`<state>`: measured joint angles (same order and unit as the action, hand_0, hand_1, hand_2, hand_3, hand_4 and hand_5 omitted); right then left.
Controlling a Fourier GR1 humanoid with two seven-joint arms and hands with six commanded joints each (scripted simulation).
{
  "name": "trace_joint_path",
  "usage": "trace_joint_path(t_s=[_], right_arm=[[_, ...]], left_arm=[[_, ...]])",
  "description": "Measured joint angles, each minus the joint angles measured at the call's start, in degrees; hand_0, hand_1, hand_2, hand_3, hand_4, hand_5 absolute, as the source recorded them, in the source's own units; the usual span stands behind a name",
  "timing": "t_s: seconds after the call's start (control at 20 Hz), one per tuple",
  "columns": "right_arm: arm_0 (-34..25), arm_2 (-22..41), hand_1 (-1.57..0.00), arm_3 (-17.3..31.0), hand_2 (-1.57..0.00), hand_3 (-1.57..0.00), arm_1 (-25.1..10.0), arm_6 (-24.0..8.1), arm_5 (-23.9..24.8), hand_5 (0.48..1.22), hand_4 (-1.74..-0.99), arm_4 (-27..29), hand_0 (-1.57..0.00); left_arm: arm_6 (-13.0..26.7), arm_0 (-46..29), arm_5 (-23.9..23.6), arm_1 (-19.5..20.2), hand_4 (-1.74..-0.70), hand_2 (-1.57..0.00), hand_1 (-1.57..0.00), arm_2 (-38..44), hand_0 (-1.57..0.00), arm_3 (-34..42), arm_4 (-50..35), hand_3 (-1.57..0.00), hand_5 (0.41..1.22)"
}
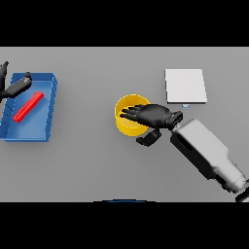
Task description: Pick up the red beaker and tilt it to pour out 1 green nut into yellow bowl. Pick up the yellow bowl and place it on the metallic measuring scale.
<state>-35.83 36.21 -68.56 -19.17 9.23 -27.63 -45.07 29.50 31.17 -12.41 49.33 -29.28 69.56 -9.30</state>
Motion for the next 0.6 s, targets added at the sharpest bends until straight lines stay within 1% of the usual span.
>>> trace_joint_path(t_s=[0.1, 0.15, 0.2, 0.25, 0.3, 0.35, 0.4, 0.45, 0.5, 0.55, 0.6], right_arm=[[-1.19, 0.28, 0.00, 1.62, 0.00, -0.01, 0.16, -0.15, 0.01, 0.729, -1.308, -0.56, 0.00], [-1.28, 0.69, -0.01, 1.93, -0.03, -0.05, 0.66, -0.21, 0.56, 0.756, -1.321, -0.98, 0.00], [-1.47, 0.64, -0.04, 2.27, -0.07, -0.09, 1.32, -1.25, 0.00, 0.784, -1.339, -0.80, -0.02], [-1.73, 1.07, -0.11, 2.46, -0.13, -0.16, 1.50, -1.72, -0.14, 0.820, -1.362, -1.26, -0.09], [-1.86, 1.40, -0.24, 2.37, -0.23, -0.25, 1.25, -1.69, -0.39, 0.900, -1.387, -1.58, -0.26], [-1.82, 1.93, -0.44, 2.39, -0.39, -0.36, 1.37, -1.20, -0.24, 0.964, -1.425, -1.97, -0.51], [-2.17, 1.65, -0.66, 2.28, -0.62, -0.47, 1.00, -0.64, -0.45, 1.016, -1.488, -1.77, -0.72], [-2.02, 1.71, -0.85, 2.78, -0.81, -0.59, 1.20, -1.04, -0.59, 1.057, -1.534, -1.66, -0.89], [-1.89, 1.76, -0.99, 2.09, -0.97, -0.69, 1.18, -1.83, -1.75, 1.090, -1.571, -1.00, -1.03], [-2.31, 2.02, -1.11, 2.15, -1.09, -0.87, 1.15, -2.08, -3.06, 1.116, -1.604, -0.53, -1.14], [-2.46, 2.19, -1.20, 2.14, -1.18, -0.93, 0.55, -1.18, -4.01, 1.137, -1.628, -0.02, -1.22]], left_arm=[[-0.84, 0.24, 0.17, -0.45, -0.79, 0.00, 0.00, -0.26, 0.00, -0.55, 0.28, 0.00, 0.729], [-0.41, 0.68, 0.39, -0.41, -0.79, 0.00, 0.00, -0.11, 0.00, -0.47, 0.05, 0.00, 0.727], [-0.16, 0.67, 0.17, -0.74, -0.79, 0.00, 0.00, -0.36, 0.00, -0.06, 0.09, 0.00, 0.725], [-0.12, 0.66, -0.12, -0.64, -0.79, 0.00, 0.00, -0.53, 0.00, 0.38, 0.41, 0.00, 0.723], [-0.25, 0.17, -0.24, -0.55, -0.79, 0.00, 0.00, -0.58, 0.00, 0.69, 0.36, 0.00, 0.722], [-0.54, -0.04, -0.33, -0.56, -0.79, 0.00, 0.00, -0.49, 0.00, 0.39, 0.35, 0.00, 0.723], [-0.48, -0.07, -0.35, 0.10, -0.80, 0.00, 0.00, -0.11, 0.00, 0.83, 0.18, 0.00, 0.725], [-0.89, -0.16, -0.18, 0.25, -0.80, 0.00, 0.00, 0.17, 0.00, 0.47, -0.03, 0.00, 0.726], [-0.78, -0.10, 0.10, 0.63, -0.80, 0.00, 0.00, 0.38, 0.00, 0.81, -0.29, 0.00, 0.727], [-0.09, 0.12, -0.11, 0.17, -0.80, 0.00, 0.00, 0.26, 0.00, 0.85, -0.37, 0.00, 0.728], [-0.45, -0.48, -0.29, 0.52, -0.80, 0.00, 0.00, 0.19, 0.00, 1.37, -0.27, 0.00, 0.727]])
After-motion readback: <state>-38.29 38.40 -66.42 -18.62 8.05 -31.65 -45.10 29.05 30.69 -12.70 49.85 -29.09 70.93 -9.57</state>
